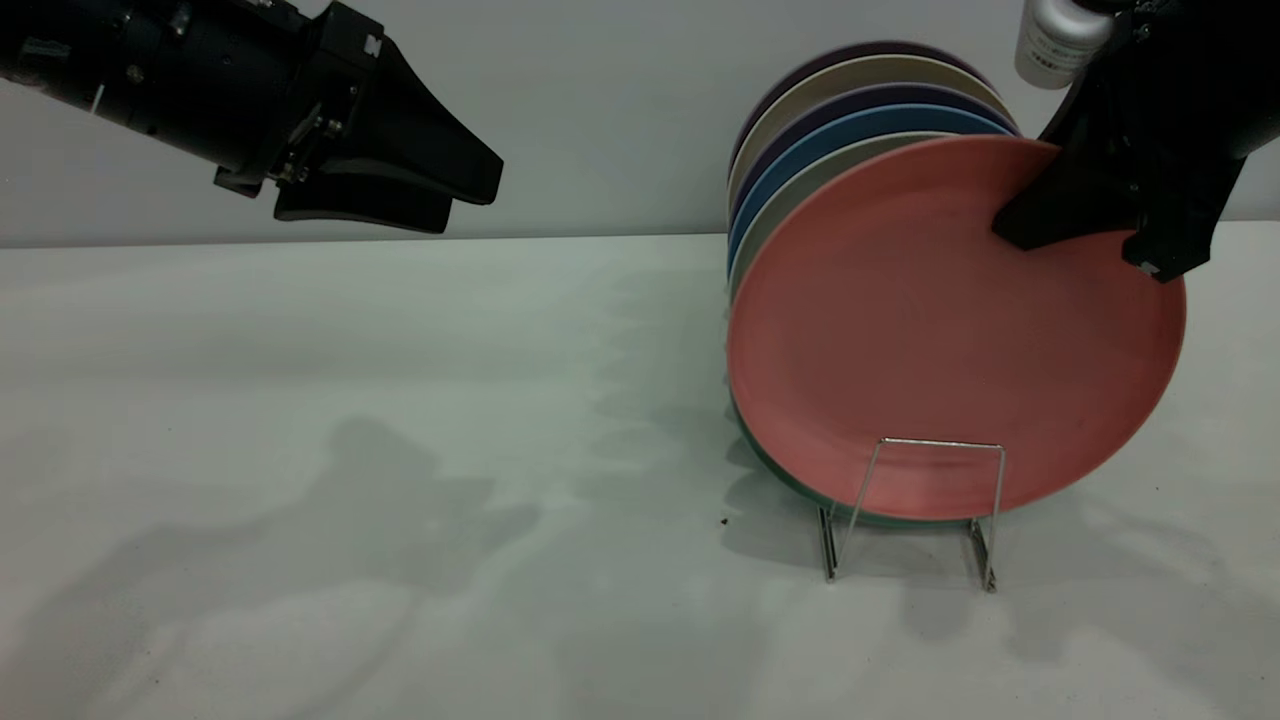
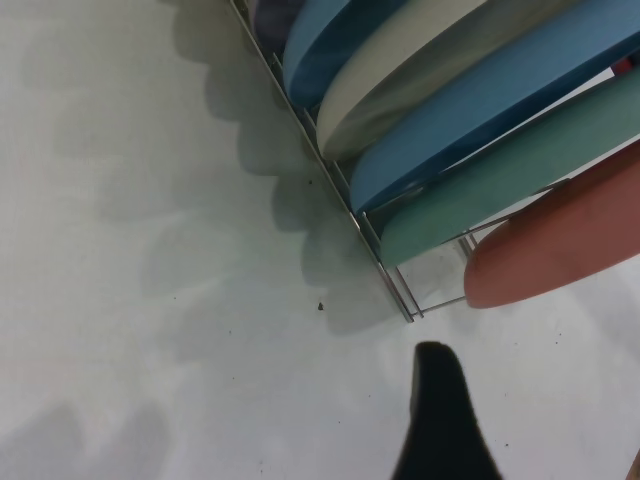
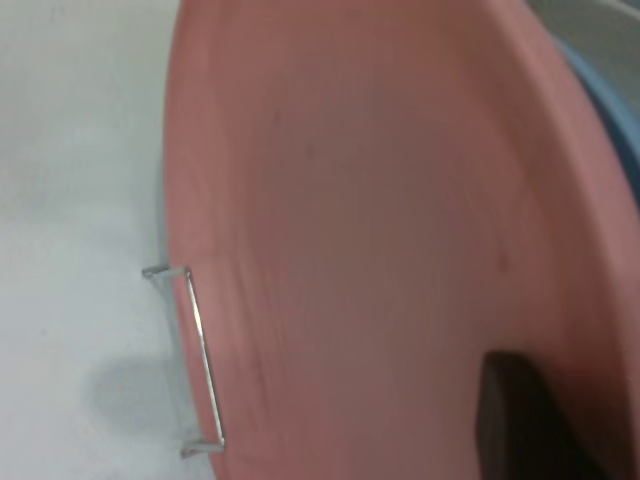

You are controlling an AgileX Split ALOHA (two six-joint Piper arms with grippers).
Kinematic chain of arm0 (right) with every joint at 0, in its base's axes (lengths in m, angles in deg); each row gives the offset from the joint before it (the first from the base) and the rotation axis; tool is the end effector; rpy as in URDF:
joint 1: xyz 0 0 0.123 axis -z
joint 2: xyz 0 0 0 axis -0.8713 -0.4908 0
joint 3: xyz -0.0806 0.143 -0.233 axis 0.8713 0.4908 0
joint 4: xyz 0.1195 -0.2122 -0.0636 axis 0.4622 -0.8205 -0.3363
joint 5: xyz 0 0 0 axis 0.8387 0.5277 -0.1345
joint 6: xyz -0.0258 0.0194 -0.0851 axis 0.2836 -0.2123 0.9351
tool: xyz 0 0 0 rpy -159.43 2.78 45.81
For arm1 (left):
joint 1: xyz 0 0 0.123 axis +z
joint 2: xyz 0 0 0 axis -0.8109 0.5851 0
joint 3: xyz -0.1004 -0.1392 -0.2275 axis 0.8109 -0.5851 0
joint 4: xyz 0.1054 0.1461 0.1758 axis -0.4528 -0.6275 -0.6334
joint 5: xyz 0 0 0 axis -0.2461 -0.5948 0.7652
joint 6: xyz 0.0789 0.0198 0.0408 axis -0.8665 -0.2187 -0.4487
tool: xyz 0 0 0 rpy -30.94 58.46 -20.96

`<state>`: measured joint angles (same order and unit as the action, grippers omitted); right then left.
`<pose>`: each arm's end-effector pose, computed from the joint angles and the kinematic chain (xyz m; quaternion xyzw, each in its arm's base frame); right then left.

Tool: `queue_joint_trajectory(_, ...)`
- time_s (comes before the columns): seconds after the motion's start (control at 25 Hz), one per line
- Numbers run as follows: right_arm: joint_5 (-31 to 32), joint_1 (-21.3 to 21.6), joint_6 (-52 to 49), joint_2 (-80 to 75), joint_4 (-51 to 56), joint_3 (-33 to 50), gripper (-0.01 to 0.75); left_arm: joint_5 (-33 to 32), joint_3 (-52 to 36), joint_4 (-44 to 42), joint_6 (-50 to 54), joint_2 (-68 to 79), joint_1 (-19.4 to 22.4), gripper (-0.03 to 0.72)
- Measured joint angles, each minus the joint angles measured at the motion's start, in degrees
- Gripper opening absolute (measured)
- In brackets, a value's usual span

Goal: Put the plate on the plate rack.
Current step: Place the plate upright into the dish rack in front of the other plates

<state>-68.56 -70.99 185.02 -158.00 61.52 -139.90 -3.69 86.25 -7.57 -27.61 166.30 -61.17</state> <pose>0.3218 0.0855 0.1970 -0.5642 0.7430 -0.0102 0.3600 0.3507 -0.0988 0.1795 0.1506 0.8925 -0.3234 0.2759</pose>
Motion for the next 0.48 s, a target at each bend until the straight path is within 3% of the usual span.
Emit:
queue_joint_trajectory(0.32,1.46,0.0,0.0,0.0,0.0,0.0,0.446,0.11,0.0,0.0,0.0,0.0,0.0,0.519)
queue_joint_trajectory(0.48,2.44,0.0,0.0,0.0,0.0,0.0,0.513,0.23,0.0,0.0,0.0,0.0,0.0,0.519)
